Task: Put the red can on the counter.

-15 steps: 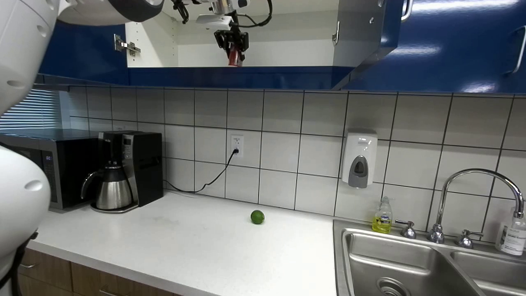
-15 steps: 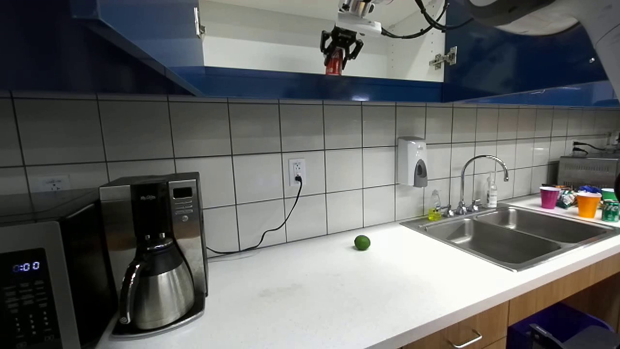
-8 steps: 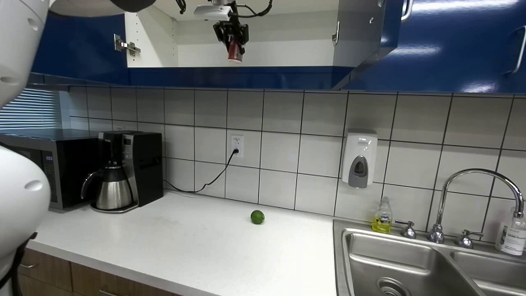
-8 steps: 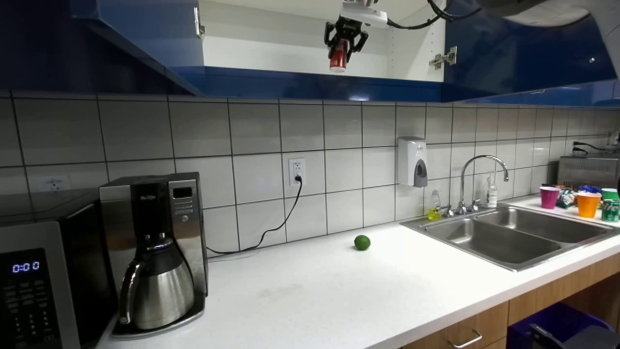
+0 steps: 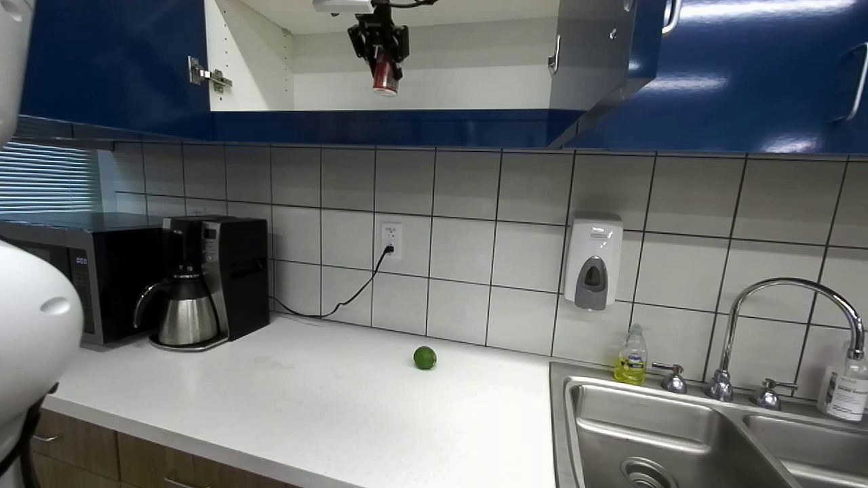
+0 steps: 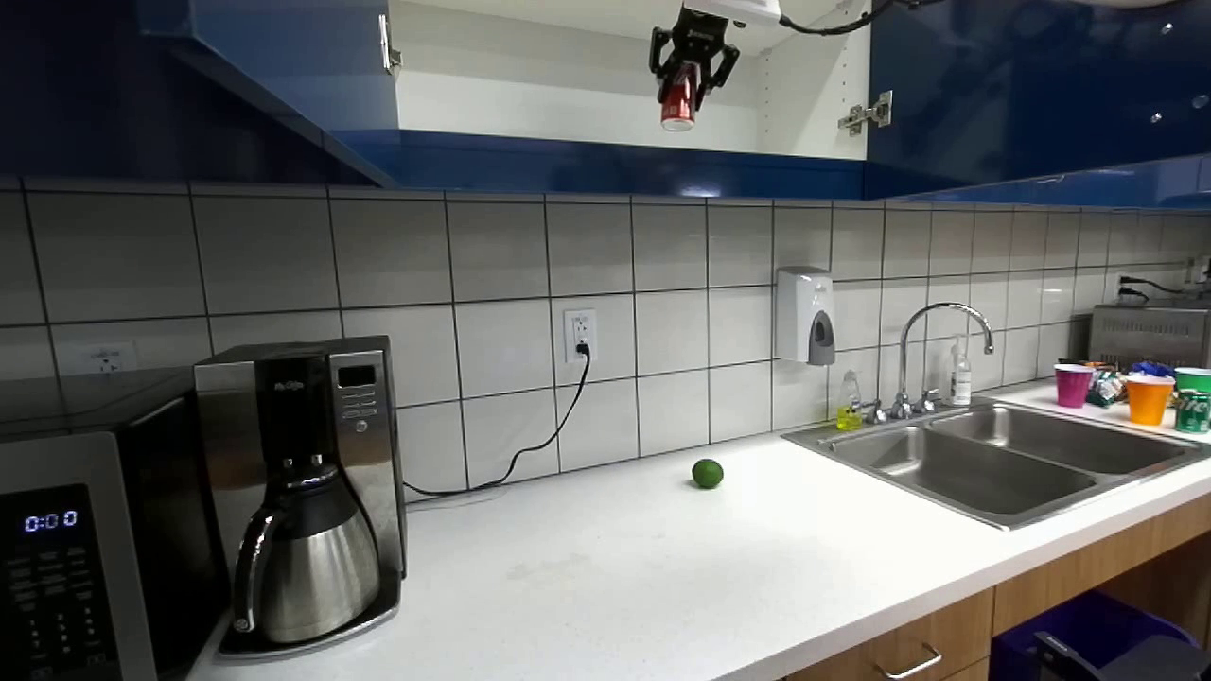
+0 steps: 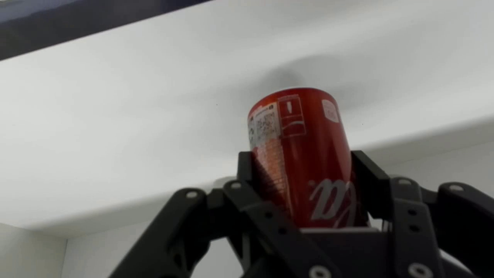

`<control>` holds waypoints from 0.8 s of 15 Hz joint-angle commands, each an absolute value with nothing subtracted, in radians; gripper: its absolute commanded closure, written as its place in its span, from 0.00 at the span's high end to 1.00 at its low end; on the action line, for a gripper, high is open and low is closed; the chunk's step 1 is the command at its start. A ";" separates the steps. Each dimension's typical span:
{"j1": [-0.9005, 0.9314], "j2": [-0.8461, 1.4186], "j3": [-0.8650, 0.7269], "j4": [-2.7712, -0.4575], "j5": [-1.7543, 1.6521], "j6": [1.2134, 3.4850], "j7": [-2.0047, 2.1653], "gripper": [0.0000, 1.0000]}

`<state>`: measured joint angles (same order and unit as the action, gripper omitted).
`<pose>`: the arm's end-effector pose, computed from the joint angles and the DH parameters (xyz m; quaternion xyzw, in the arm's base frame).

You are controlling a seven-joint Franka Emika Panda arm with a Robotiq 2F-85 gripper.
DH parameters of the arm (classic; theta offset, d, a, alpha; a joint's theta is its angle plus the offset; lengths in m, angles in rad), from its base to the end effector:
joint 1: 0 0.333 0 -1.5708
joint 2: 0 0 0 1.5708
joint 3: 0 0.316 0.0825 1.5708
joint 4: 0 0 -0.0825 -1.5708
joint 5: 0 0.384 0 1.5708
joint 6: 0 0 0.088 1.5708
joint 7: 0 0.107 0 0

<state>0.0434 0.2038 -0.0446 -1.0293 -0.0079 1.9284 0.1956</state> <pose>0.6158 0.0035 0.8052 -0.9358 0.0904 -0.3400 0.0251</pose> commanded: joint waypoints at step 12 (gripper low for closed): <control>0.038 -0.240 -0.086 -1.641 0.015 1.959 0.100 0.39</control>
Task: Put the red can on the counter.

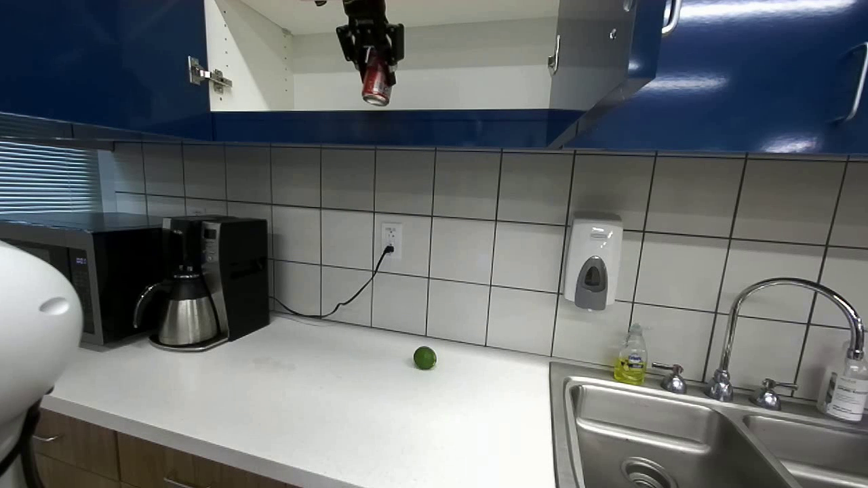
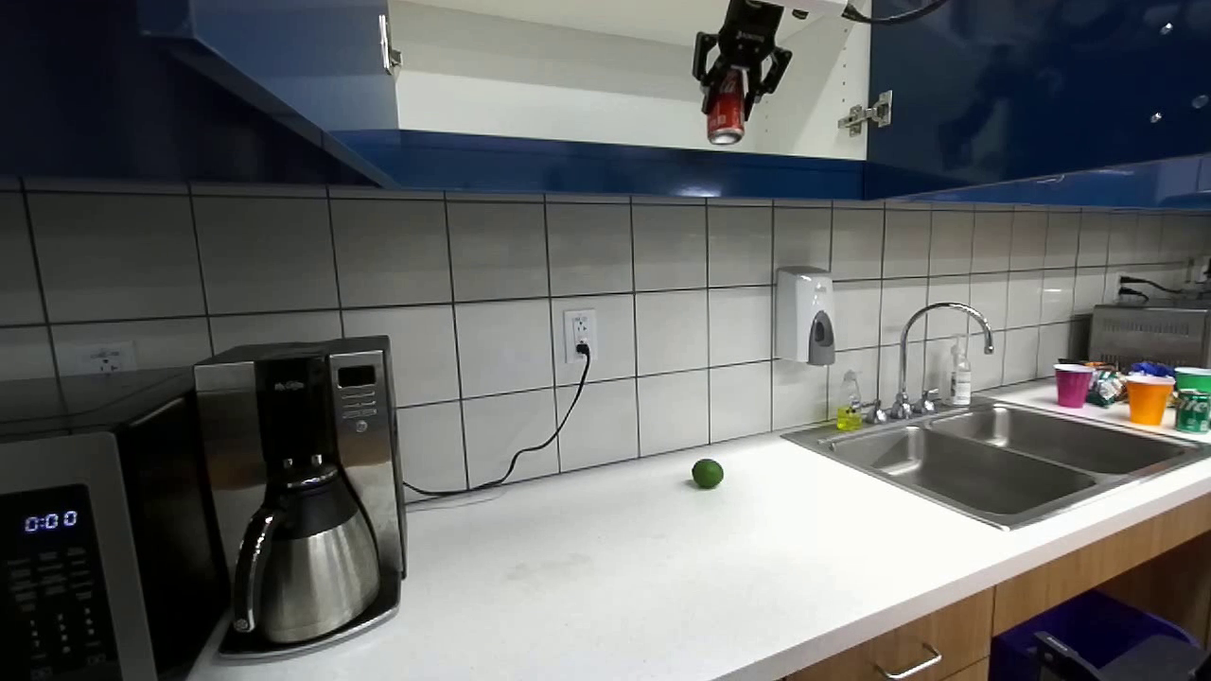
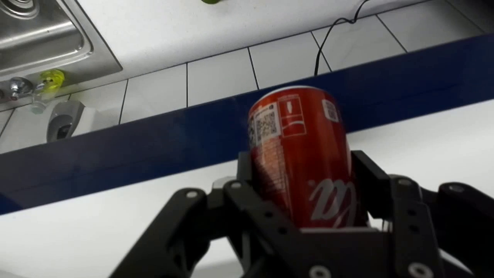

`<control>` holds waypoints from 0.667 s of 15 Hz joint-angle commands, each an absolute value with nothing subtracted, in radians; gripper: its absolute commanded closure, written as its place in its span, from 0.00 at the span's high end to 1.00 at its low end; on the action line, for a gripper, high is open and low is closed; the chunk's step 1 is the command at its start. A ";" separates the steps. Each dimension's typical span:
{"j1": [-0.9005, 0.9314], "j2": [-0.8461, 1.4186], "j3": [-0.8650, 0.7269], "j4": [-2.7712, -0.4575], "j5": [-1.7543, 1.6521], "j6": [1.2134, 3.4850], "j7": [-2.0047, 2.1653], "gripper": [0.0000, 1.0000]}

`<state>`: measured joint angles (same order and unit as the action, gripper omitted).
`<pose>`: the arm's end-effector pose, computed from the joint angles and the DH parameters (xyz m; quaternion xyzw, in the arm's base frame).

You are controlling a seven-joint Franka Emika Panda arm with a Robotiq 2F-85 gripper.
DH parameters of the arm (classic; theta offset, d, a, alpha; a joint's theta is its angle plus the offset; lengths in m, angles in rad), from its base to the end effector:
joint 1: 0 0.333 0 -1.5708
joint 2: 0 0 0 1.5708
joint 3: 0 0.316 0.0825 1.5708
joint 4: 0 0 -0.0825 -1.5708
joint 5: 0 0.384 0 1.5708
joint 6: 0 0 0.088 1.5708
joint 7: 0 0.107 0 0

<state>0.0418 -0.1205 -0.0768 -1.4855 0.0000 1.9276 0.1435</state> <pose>0.5342 -0.0225 0.7721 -0.9568 0.0866 -0.2768 0.0195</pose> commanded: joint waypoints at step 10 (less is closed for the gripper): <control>-0.016 -0.416 -0.094 -1.975 0.021 1.982 0.029 0.39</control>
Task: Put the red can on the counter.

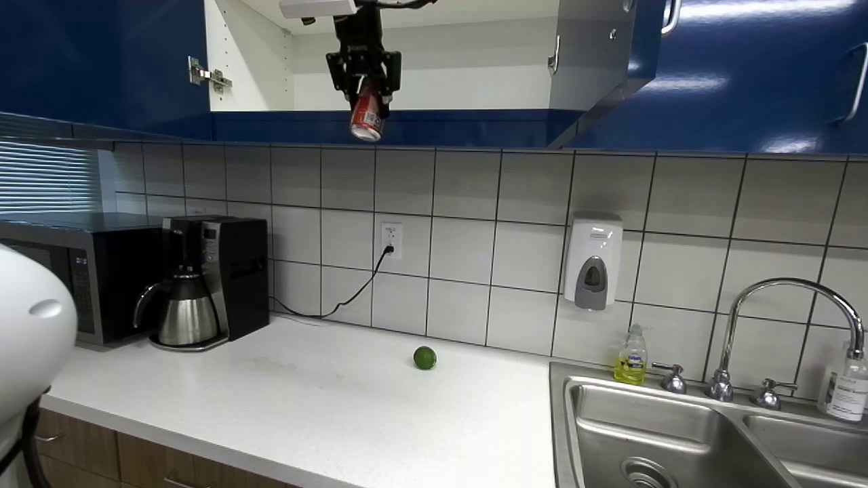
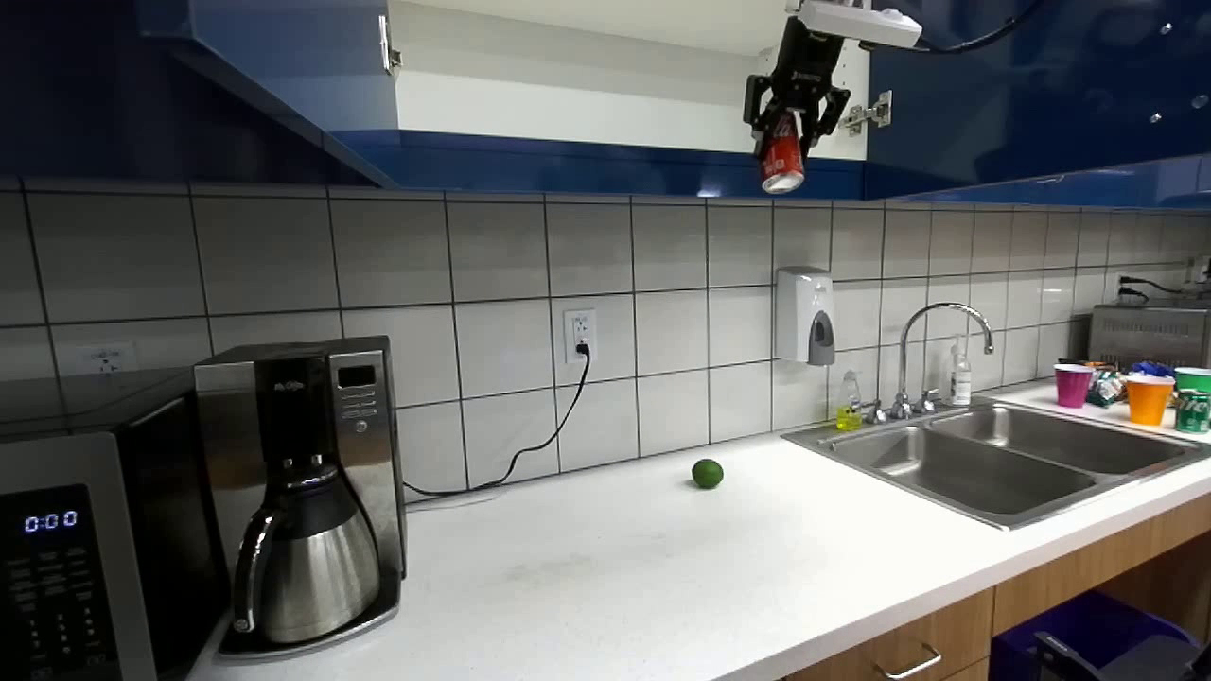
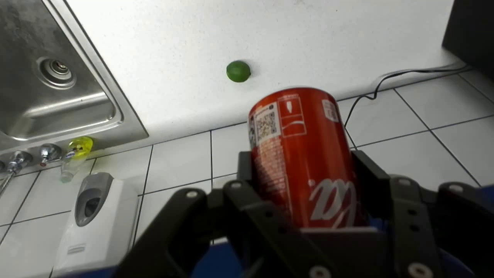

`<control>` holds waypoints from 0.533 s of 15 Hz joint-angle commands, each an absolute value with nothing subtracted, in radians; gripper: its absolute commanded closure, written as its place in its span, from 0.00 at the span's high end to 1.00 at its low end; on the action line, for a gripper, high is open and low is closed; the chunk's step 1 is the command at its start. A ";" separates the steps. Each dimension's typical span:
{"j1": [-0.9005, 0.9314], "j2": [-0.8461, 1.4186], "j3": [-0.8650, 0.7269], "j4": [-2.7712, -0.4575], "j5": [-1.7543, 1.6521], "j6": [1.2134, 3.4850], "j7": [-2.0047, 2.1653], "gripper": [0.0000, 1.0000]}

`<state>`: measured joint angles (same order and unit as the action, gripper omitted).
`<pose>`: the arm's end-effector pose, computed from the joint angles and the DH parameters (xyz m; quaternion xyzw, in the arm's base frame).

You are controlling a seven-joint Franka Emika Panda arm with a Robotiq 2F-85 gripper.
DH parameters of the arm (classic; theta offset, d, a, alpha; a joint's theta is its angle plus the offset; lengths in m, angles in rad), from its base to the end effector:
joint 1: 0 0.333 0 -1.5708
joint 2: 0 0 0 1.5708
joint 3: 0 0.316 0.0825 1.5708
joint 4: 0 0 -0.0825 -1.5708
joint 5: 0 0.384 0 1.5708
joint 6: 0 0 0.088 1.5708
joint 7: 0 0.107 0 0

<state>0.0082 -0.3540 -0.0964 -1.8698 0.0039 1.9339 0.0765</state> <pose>0.4686 -0.0506 0.6985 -0.9748 0.0813 -0.2068 0.0177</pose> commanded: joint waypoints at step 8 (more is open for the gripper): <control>-0.034 -0.411 -0.121 -2.218 0.023 2.183 -0.008 0.39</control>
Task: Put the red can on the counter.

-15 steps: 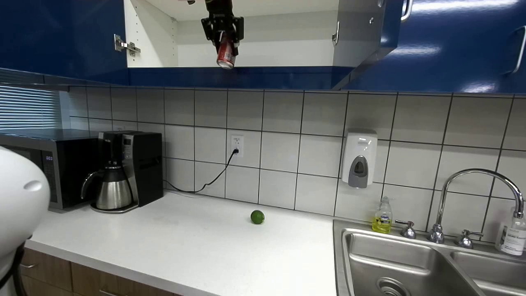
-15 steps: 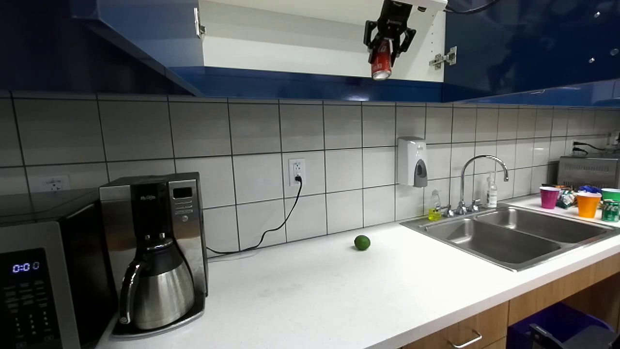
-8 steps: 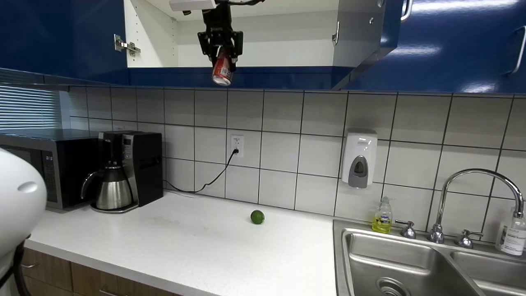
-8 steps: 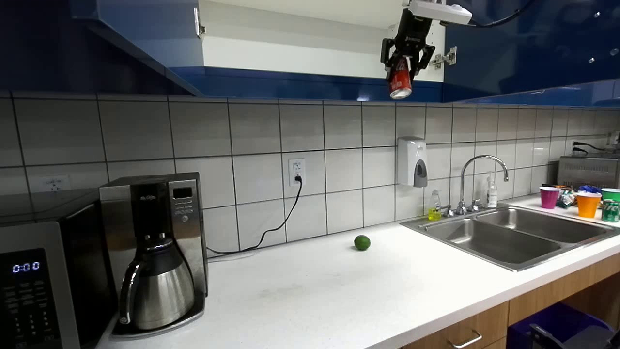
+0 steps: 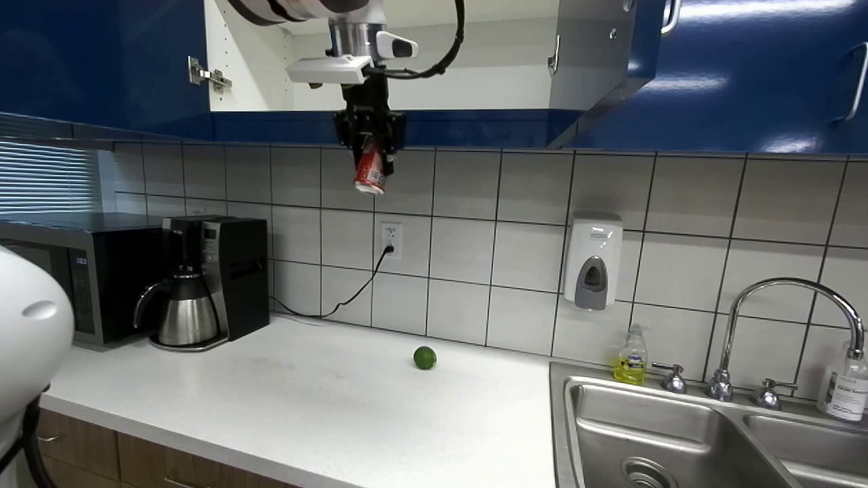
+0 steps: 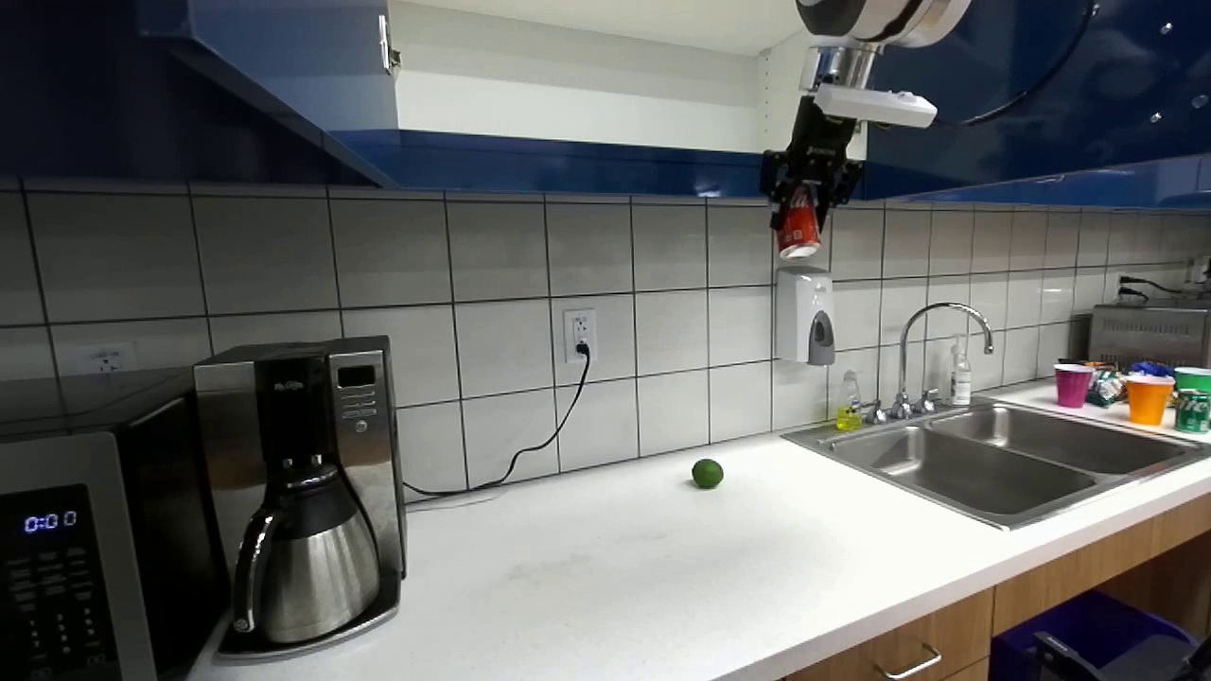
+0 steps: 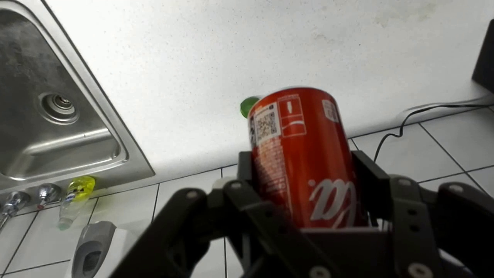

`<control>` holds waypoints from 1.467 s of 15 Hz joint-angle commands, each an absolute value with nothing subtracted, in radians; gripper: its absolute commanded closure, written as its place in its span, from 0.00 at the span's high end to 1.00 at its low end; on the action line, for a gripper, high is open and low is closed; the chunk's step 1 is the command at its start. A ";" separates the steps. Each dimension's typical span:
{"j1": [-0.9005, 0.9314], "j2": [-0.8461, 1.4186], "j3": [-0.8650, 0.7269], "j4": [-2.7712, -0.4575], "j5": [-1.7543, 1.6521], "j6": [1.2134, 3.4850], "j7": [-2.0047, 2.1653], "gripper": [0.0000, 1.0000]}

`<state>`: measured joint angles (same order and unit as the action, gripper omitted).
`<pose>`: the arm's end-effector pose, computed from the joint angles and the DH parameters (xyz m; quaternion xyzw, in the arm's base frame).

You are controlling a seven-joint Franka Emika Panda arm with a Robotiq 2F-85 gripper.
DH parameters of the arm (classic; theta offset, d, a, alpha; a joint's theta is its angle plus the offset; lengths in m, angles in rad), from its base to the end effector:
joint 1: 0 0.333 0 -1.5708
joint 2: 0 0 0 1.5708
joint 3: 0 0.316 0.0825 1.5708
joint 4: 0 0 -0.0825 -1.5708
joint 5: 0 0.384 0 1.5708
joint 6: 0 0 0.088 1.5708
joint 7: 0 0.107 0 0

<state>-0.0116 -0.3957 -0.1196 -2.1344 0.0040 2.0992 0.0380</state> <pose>0.4625 -0.0691 0.6030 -0.9802 0.0834 -0.1788 0.0170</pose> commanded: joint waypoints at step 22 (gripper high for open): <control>-0.035 0.211 -0.066 -2.420 0.426 2.991 -0.355 0.39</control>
